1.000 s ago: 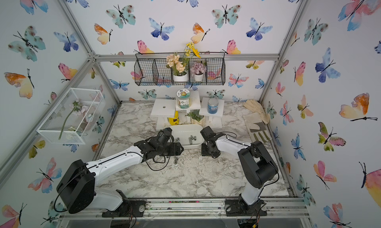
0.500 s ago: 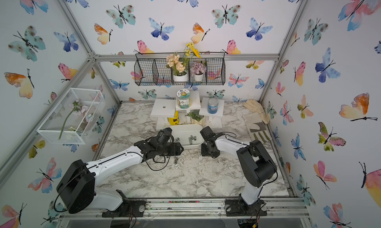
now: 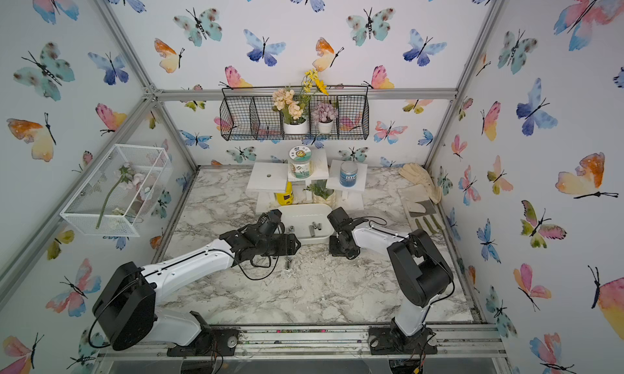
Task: Put the socket on the desktop into the storage box
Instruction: Pick up the socket head from the center of the board, then place the socket head in the storage box.
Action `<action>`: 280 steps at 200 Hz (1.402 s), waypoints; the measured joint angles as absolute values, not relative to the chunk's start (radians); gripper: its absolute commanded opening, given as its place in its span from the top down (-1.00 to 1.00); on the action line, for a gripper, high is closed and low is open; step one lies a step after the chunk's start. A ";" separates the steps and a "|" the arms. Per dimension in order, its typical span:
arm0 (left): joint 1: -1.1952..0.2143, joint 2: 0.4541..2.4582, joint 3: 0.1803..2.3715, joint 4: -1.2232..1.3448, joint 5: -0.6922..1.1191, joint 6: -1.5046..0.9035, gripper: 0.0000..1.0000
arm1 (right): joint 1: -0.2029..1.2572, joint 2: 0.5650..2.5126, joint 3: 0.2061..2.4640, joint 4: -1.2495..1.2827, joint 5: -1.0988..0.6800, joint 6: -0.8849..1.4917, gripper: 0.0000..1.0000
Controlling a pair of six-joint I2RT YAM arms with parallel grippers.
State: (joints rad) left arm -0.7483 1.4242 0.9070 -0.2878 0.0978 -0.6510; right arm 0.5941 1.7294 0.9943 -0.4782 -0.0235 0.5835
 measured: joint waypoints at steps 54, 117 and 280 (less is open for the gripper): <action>-0.744 1.424 0.907 -0.287 0.096 -0.651 -0.59 | 0.594 1.674 1.002 -0.509 -0.023 0.584 0.43; -0.678 1.415 0.908 -0.298 0.091 -0.647 -0.59 | 0.594 1.574 1.113 -0.554 -0.024 0.582 0.43; -0.503 1.161 0.787 -0.359 0.064 -0.656 -0.61 | 0.595 1.855 1.417 -0.522 -0.143 0.531 0.43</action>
State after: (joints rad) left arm -0.5026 1.1610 0.7872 -0.3592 0.0643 -0.6559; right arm 0.5945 1.8553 1.4166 -0.5224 -0.1429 0.5308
